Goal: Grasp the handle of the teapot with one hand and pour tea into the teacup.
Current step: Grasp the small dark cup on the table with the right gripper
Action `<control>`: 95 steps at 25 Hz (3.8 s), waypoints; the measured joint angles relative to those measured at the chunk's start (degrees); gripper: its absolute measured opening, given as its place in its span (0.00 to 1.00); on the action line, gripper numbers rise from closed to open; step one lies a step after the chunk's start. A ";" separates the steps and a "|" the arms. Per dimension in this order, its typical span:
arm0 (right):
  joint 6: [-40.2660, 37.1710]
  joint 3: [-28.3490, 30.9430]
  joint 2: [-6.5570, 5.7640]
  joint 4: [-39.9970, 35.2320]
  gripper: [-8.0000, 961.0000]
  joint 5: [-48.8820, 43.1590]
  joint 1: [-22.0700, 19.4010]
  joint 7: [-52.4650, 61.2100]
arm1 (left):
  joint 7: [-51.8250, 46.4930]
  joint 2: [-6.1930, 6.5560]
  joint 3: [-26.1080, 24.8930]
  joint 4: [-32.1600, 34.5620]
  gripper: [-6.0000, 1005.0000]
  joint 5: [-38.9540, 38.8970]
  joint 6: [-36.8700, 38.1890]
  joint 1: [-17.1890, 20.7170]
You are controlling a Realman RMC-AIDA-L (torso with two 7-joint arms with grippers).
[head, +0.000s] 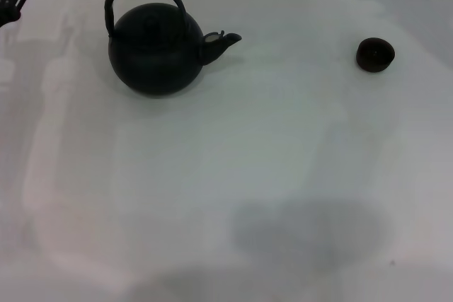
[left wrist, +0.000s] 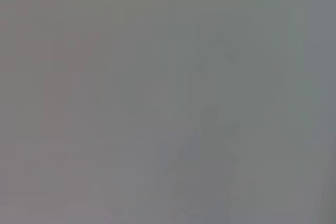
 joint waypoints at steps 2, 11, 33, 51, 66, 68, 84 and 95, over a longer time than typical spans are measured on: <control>2.36 -0.04 -1.04 -0.64 0.87 -8.46 1.96 7.12 | -0.07 -0.02 0.00 0.00 0.88 -0.01 -0.02 -0.01; 14.98 -0.15 -3.24 -8.48 0.87 -46.21 7.87 38.64 | -0.17 -0.04 0.01 0.00 0.88 -0.01 -0.09 -0.29; 23.04 0.20 2.55 -10.10 0.86 -78.23 10.27 60.41 | -0.34 -0.04 0.00 0.11 0.88 0.07 -0.23 -0.33; 20.93 -0.06 2.65 -7.16 0.85 -83.53 9.75 62.09 | -0.34 -0.13 0.00 0.53 0.88 -0.01 -0.79 -0.99; 23.78 0.12 2.54 -7.75 0.84 -84.48 8.37 62.69 | -0.34 -0.13 0.00 0.27 0.88 0.07 -0.88 -1.78; 23.84 0.25 2.50 -7.89 0.84 -84.49 8.37 62.70 | -0.34 -0.13 0.00 0.23 0.88 0.04 -0.89 -1.79; 26.99 0.22 2.47 -8.55 0.84 -87.23 7.87 65.30 | -0.09 0.10 0.00 0.00 0.88 -0.01 -0.87 -1.84; 33.20 -0.78 2.87 -20.48 0.79 -85.97 4.91 65.19 | 0.02 0.09 -0.09 -0.01 0.88 -0.10 -0.86 -1.92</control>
